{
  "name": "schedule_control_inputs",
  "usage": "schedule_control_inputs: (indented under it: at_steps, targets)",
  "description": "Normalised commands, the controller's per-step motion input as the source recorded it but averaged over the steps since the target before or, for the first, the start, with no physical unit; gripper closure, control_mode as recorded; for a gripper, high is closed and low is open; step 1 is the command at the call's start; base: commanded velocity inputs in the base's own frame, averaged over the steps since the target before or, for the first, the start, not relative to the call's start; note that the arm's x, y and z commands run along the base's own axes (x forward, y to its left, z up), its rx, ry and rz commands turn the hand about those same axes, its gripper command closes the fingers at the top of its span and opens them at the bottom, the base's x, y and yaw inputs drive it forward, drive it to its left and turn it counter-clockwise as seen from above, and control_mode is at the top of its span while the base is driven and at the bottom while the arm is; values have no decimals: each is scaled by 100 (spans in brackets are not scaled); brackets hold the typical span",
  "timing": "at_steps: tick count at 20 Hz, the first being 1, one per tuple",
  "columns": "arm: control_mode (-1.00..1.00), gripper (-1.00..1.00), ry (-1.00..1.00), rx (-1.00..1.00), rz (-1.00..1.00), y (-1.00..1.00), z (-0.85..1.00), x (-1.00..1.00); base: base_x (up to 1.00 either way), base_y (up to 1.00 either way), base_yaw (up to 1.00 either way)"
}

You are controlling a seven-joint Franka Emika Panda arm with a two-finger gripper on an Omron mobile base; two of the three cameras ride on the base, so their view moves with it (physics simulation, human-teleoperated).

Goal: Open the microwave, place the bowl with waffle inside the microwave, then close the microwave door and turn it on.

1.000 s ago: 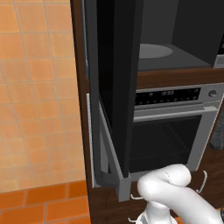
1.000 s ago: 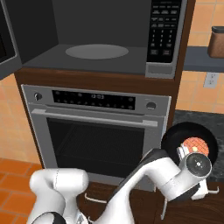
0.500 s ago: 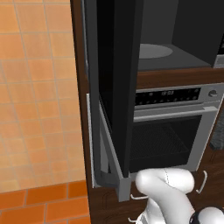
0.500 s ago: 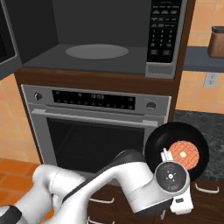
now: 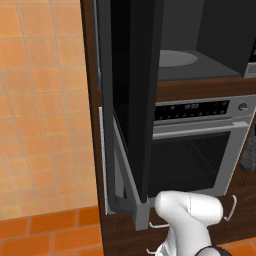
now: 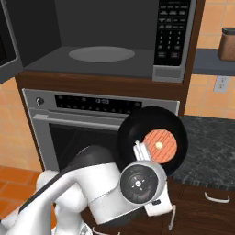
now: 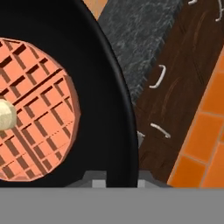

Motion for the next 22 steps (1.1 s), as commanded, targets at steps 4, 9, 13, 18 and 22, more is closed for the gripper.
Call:
schedule_control_inputs:
  at_steps: [4, 9, 13, 18, 22]
  targets:
    - [-100, 100, -5, 0, 7, 79, 72, -34, 0, 0, 0]
    - [-100, 100, -6, 0, 11, 82, 71, -33, 0, 0, 0]
    - [-100, 100, -3, 0, 9, 81, 75, -6, 0, 0, 0]
    - [-100, 100, -6, 0, 4, 67, 85, 0, 0, 0, 0]
    - [-100, 100, -9, 0, 2, 44, 91, -11, 0, 0, 0]
